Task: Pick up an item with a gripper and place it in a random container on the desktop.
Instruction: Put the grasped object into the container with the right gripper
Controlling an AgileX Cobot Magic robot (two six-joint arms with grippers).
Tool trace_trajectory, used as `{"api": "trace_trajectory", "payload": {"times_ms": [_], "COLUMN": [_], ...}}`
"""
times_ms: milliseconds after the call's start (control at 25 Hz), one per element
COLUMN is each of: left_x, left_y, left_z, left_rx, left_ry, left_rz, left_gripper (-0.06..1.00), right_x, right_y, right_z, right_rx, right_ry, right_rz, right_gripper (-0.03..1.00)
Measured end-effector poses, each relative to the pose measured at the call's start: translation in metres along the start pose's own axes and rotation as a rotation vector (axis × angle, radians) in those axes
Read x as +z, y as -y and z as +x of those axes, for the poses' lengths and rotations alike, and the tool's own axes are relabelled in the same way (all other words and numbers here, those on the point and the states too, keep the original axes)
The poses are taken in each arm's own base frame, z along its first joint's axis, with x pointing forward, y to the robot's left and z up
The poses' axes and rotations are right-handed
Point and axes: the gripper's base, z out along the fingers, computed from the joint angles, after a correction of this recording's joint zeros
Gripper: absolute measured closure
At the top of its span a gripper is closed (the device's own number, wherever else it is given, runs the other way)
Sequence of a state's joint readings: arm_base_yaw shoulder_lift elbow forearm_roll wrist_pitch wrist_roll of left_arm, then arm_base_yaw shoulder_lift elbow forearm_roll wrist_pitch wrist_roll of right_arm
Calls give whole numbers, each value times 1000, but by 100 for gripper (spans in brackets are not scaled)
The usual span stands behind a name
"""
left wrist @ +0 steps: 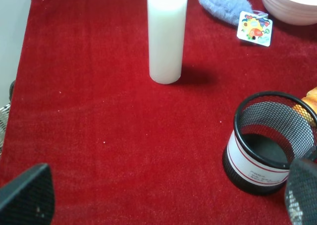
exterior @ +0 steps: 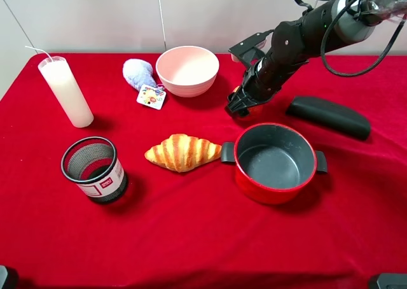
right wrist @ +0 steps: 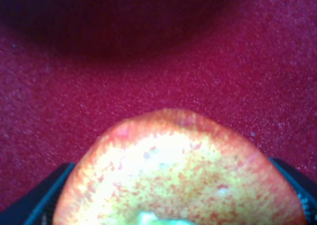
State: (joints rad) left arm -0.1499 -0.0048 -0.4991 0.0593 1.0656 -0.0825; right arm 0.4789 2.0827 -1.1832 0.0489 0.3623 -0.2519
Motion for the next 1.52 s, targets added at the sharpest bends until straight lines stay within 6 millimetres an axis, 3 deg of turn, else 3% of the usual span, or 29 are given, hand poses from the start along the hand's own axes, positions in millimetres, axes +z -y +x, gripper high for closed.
{"api": "trace_trajectory", "payload": {"times_ms": [360,640,880,1520], "left_x": [0,0,0,0], "left_y": [0,0,0,0], "left_z": [0,0,0,0], "left_rx": [0,0,0,0], "left_ry": [0,0,0,0], "left_rz": [0,0,0,0], "left_gripper": [4,4,4,4], "right_x": [-8,-41,-67,-131], "right_y": [0,2,0,-15], "right_z": [-2,-12,-10,56], "right_rx": [0,-2,-3,63], "right_ry": [2,54,17,-40], "right_rz": [-1,8,-4,-19], "right_gripper": [40,40,40,40]}}
